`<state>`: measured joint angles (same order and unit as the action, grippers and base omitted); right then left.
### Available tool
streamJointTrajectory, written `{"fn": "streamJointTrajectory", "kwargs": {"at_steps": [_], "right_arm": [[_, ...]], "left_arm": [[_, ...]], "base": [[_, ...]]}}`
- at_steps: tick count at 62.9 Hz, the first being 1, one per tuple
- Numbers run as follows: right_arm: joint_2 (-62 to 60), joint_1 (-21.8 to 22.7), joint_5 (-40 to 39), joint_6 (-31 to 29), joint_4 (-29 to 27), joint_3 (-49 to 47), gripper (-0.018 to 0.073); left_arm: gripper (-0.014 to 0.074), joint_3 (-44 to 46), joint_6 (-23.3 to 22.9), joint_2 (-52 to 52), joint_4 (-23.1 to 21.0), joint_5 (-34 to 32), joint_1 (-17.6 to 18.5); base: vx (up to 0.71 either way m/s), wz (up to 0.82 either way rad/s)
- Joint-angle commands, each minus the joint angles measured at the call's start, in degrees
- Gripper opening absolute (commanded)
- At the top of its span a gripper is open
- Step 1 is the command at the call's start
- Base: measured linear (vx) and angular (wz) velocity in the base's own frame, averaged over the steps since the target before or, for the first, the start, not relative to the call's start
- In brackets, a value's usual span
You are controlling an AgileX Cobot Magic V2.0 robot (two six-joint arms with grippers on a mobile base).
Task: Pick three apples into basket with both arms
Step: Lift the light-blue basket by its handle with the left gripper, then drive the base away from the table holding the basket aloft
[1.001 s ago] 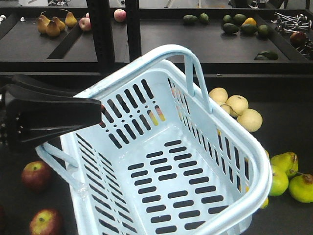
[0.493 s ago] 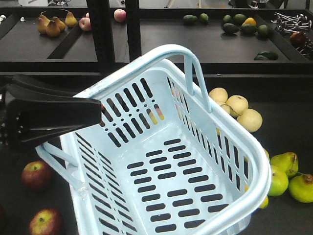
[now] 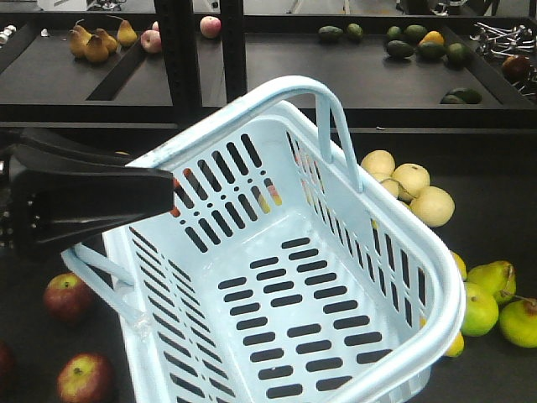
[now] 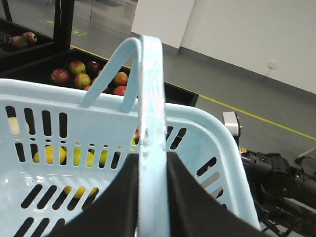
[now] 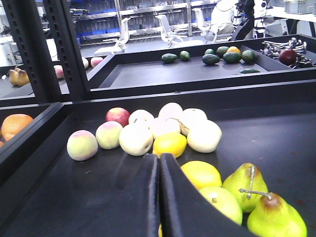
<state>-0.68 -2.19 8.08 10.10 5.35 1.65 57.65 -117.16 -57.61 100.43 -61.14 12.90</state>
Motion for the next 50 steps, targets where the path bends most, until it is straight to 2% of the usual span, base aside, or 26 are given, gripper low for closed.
{"fn": "streamJointTrajectory", "kwargs": {"at_steps": [1,27,50], "right_arm": [[-0.75,0.41,-4.36,-0.07,0.58,0.68,-0.0007],[-0.75,0.41,-4.36,-0.07,0.58,0.68,-0.0007],[-0.75,0.41,-4.36,-0.07,0.58,0.68,-0.0007]], "left_arm": [[-0.0008,1.58,0.02,1.12,2.86,1.84,0.09],[-0.0008,1.58,0.02,1.12,2.86,1.89,0.09],[-0.0008,1.58,0.02,1.12,2.86,1.94,0.09]], "base": [[-0.02,0.06],[-0.06,0.15],[-0.09,0.37]]}}
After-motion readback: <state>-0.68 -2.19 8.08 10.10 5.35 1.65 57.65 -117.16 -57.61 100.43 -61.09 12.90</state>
